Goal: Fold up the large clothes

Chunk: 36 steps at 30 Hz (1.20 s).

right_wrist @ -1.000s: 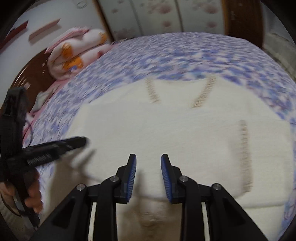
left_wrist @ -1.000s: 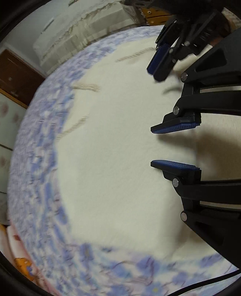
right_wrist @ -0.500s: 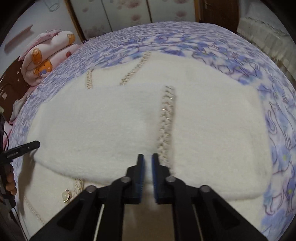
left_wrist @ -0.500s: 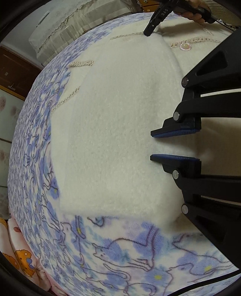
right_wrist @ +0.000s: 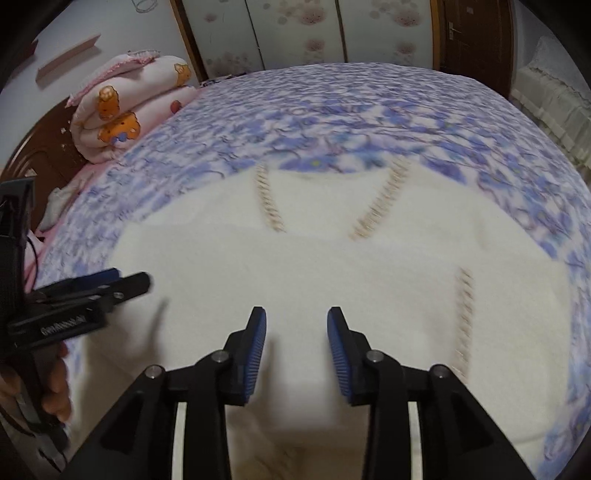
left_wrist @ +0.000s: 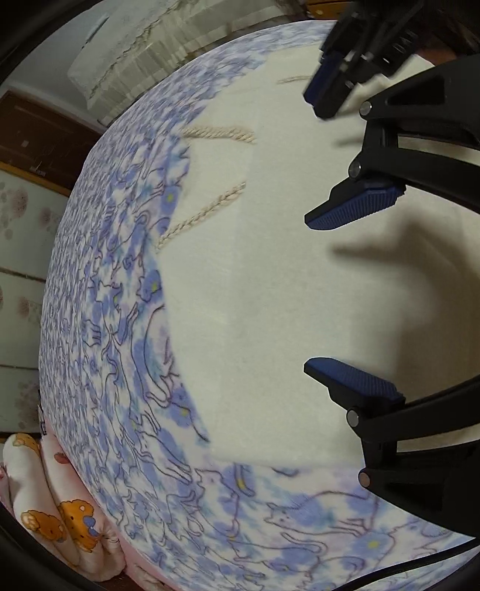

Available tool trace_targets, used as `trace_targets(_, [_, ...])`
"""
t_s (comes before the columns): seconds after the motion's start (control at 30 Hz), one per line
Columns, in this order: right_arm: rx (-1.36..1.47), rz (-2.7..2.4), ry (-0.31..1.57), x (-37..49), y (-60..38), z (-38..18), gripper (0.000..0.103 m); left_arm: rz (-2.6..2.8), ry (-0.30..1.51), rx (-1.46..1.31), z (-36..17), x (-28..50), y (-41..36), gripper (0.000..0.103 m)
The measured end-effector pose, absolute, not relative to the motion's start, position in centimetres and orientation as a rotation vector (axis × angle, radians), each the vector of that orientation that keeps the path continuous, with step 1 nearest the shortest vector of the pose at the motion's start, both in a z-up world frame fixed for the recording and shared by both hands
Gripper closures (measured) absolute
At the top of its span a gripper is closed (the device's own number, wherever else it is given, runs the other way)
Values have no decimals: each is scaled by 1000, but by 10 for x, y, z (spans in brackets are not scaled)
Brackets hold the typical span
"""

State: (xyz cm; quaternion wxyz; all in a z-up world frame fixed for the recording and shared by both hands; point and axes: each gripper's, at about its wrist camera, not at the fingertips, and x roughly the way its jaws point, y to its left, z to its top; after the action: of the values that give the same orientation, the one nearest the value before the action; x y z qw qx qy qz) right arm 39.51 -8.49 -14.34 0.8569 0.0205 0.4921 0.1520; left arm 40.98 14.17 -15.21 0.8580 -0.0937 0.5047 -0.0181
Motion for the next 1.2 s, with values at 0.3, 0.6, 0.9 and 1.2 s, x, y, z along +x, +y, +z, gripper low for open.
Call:
trace_targets(0.3, [-17, 182, 1054, 429, -131, -170, 69, 105, 1098, -121, -180, 439, 168, 22])
trace_targets(0.6, [-58, 115, 1048, 414, -185, -171, 78, 195, 1119, -140, -191, 437, 211, 16])
trace_targets(0.9, [66, 57, 1089, 412, -201, -177, 70, 220, 1130, -118, -188, 431, 217, 16])
trace_targets(1.2, [154, 31, 1120, 391, -218, -165, 70, 224, 1144, -119, -170, 410, 222, 16])
